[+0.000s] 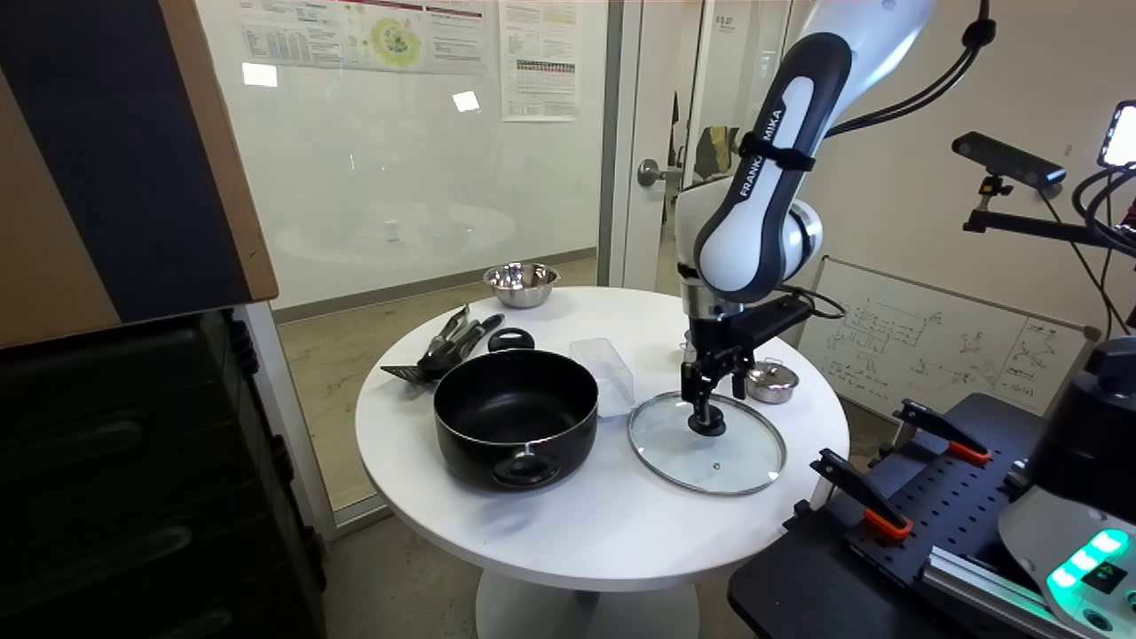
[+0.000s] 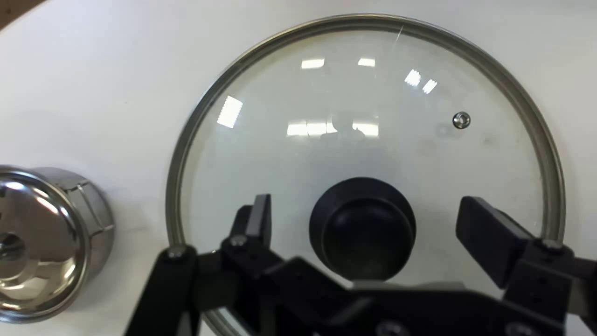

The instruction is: Put the lid on the black pot then remove the lids from the silver pots.

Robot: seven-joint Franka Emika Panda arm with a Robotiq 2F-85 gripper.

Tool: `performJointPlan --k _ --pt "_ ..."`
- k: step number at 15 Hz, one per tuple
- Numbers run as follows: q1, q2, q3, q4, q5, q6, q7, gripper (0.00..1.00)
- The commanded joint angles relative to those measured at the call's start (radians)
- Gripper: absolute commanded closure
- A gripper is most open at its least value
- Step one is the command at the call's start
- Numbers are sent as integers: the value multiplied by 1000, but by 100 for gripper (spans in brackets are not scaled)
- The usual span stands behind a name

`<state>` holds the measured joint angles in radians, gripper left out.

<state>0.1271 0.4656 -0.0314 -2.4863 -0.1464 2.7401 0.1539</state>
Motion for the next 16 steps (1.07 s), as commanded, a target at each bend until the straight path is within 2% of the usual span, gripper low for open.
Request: performJointPlan --k 1,7,8,10,15,16 --pt "19 37 -20 30 -3 8 9 0" --pt "26 73 -24 62 0 18 7 13" --pt "26 78 -22 66 1 19 6 36" --pt "31 87 -23 74 1 20 7 39" --pt "37 98 -23 89 1 18 5 74" --pt "35 100 -21 89 2 20 4 74"
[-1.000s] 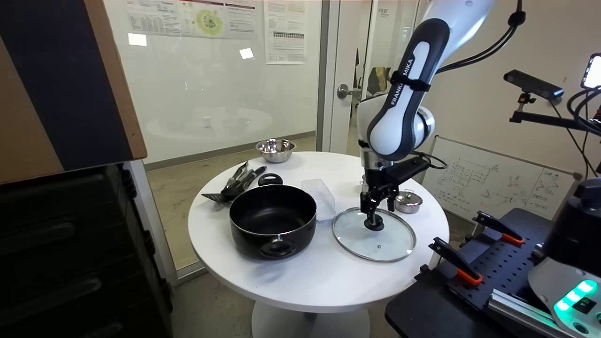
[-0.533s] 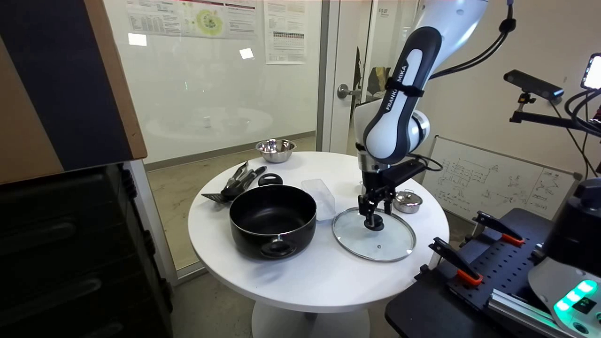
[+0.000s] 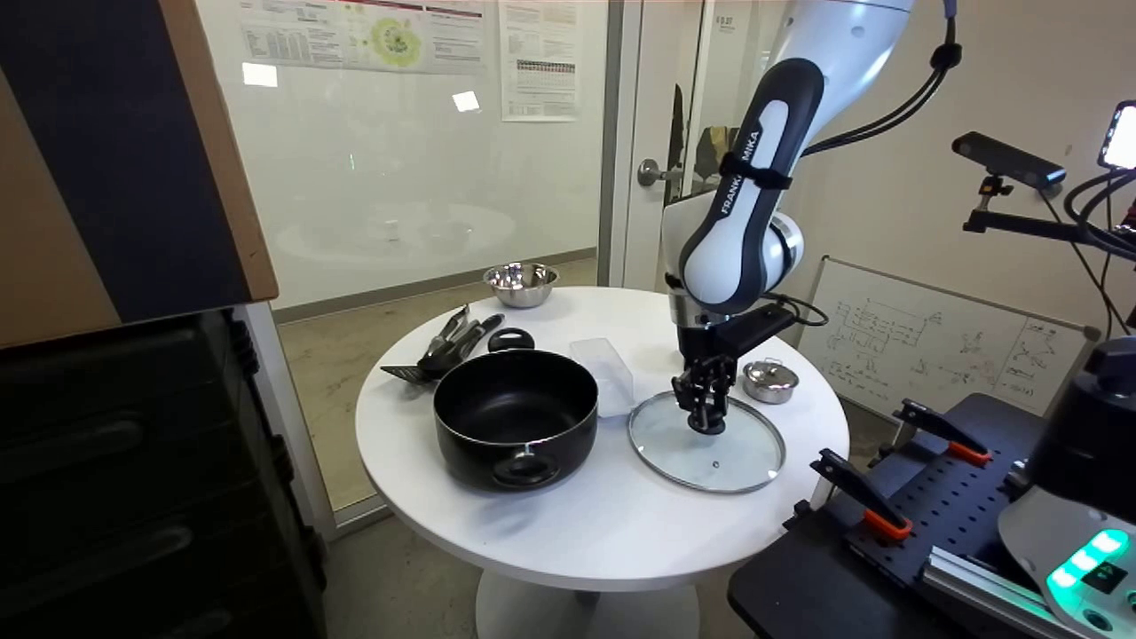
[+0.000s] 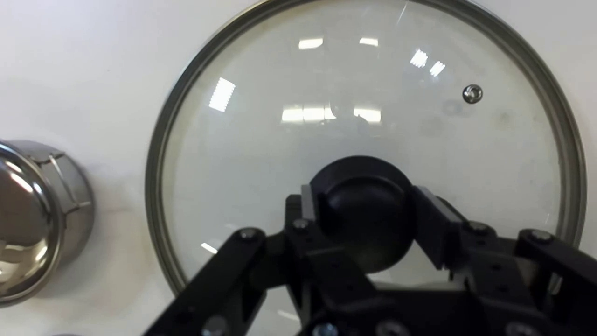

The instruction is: Put the lid on the black pot then remove the lids from the silver pots.

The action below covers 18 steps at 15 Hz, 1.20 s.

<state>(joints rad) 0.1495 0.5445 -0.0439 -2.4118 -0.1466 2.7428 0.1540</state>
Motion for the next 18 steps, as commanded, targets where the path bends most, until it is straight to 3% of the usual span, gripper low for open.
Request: performJointPlan --k 1,5,14,18 --pt "10 15 -6 13 4 14 -1 74" --pt "-9 -46 18 -30 10 -12 -40 74" --pt "-123 -304 119 -193 86 -39 -208 74" --pt "-105 -353 128 -181 108 -81 -211 74"
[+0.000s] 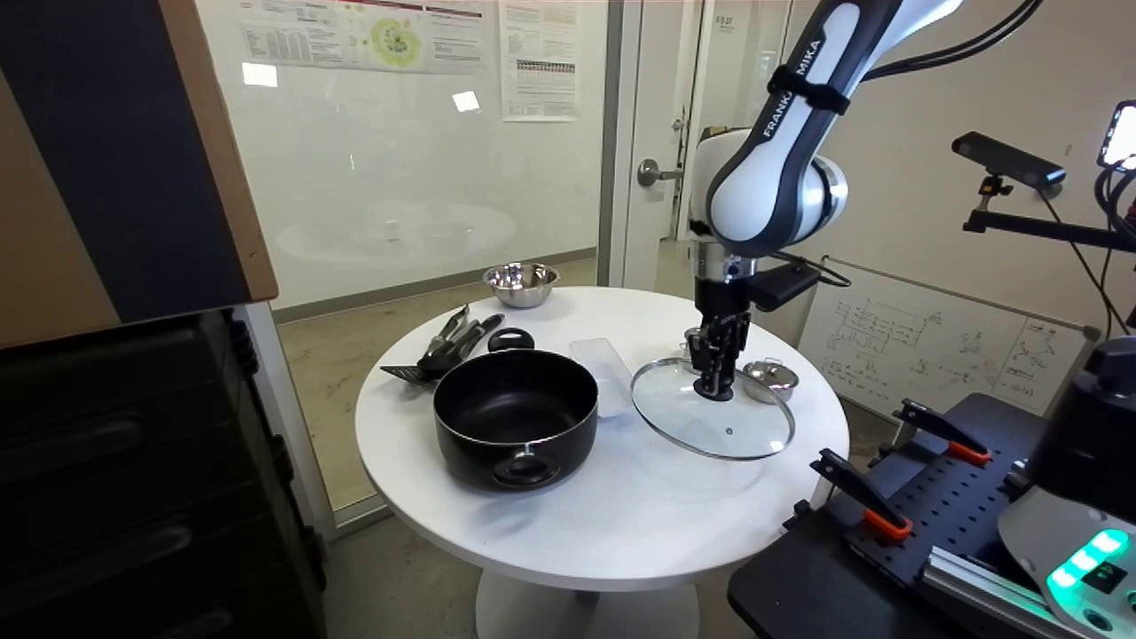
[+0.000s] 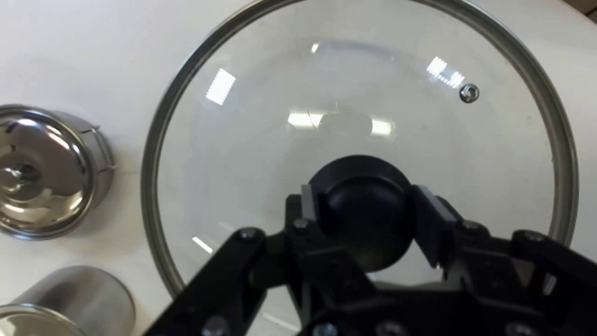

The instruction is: Put the lid on the black pot then remove the lids from the silver pots.

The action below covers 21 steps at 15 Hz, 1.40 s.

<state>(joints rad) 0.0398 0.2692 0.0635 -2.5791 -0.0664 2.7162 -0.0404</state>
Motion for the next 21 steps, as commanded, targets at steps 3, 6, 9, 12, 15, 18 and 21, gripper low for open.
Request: performJointPlan --k 3,6,9,12,15,18,21 --pt "40 -72 35 40 20 -93 23 74" --pt "81 -52 55 116 16 -144 73 74" --pt "119 -34 78 201 25 -188 120 74" --pt "152 -6 93 296 34 -242 173 74" --pt "165 21 94 370 42 -300 199 74" --pt "167 14 91 336 31 -264 184 49" --pt "167 27 90 345 31 -267 184 49"
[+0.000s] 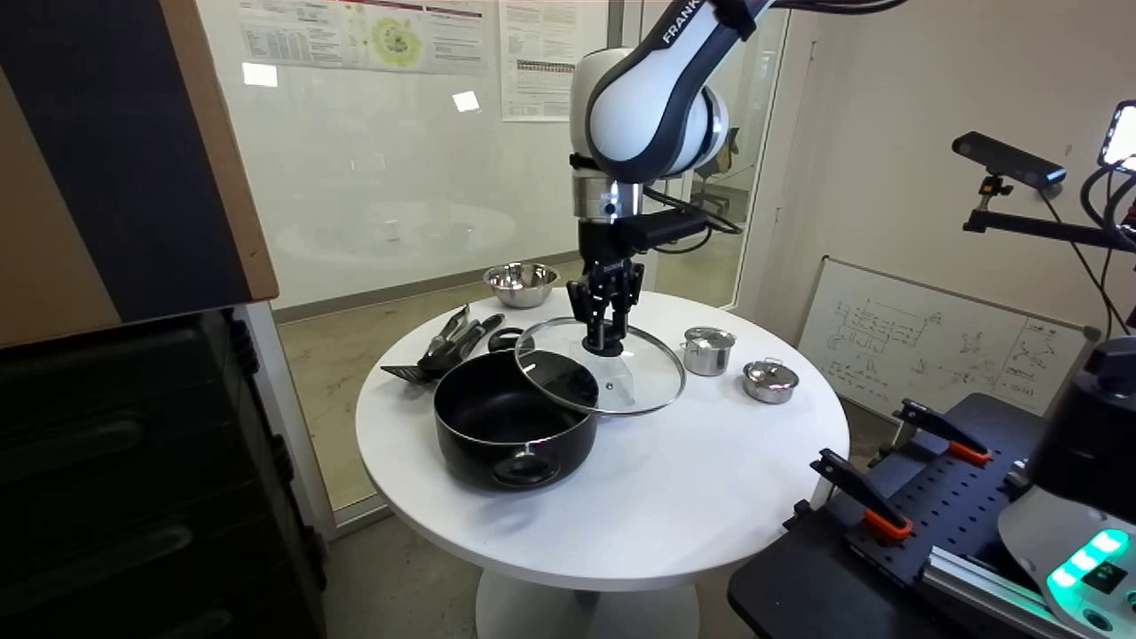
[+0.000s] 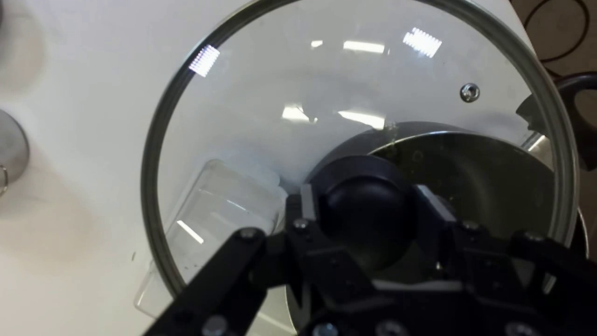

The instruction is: Put the lid on the black pot then remove the lids from the silver pots.

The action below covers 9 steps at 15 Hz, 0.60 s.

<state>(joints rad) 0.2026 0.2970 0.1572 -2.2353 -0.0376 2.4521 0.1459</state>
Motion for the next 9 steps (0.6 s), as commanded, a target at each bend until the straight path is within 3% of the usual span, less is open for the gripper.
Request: performJointPlan --k 1,4,9 --pt "4 0 -4 1 2 -3 -2 74" --pt "-21 55 1 14 60 -36 -22 74" --pt "-6 159 26 79 98 -75 -34 74"
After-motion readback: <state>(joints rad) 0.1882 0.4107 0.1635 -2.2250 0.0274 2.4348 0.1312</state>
